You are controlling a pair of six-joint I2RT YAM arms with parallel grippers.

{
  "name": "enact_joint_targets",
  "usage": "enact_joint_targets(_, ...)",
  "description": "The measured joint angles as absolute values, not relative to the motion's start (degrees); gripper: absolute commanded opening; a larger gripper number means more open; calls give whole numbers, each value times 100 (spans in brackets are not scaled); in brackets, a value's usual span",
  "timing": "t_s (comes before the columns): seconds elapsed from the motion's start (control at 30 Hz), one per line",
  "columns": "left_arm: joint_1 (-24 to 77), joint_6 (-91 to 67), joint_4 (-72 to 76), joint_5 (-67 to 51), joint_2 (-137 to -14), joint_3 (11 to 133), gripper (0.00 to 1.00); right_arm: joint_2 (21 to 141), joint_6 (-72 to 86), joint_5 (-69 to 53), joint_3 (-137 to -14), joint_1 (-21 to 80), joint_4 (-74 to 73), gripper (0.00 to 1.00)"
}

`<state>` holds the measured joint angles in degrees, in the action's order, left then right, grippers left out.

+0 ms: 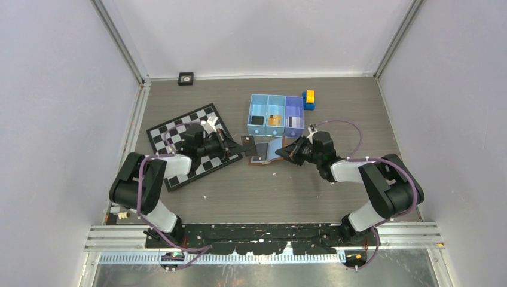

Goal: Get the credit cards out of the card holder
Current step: Remove the credit card from the card holder, then place the card holder at the center of the board.

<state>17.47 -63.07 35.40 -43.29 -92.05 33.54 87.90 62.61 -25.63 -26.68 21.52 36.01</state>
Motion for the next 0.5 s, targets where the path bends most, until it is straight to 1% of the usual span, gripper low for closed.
enact_joint_targets(0.03, 1739, -6248, 3446, -4283, -9135, 3354, 0, 8790, 6213, -2493, -2711, 2152, 3422, 16)
enact_joint_targets(0.1, 1715, -6095, 3179, -4152, -8921, 3352, 0, 8816, 6141, -2355, -2792, 2152, 3122, 33)
enact_joint_targets(0.13, 1712, -6025, 3057, -4093, -8801, 3354, 0, 8833, 6106, -2274, -2827, 2152, 2982, 39)
enact_joint_targets(0.2, 1712, -5885, 2851, -3990, -8589, 3354, 0, 8836, 6018, -2119, -2871, 2152, 2718, 55)
enact_joint_targets(0.23, 1712, -5813, 2775, -3948, -8503, 3354, 0, 8796, 5972, -2001, -2871, 2152, 2576, 60)
enact_joint_targets(0.27, 1712, -5769, 2705, -3911, -8436, 3354, 0, 8702, 5922, -1868, -2867, 2150, 2392, 62)
enact_joint_targets(0.33, 1712, -5675, 2598, -3854, -8370, 3354, 0, 8335, 5784, -1549, -2845, 2150, 1994, 63)
enact_joint_targets(0.5, 1712, -5546, 2388, -3771, -8359, 3352, 0, 6901, 5290, -687, -2882, 2134, 1122, 63)
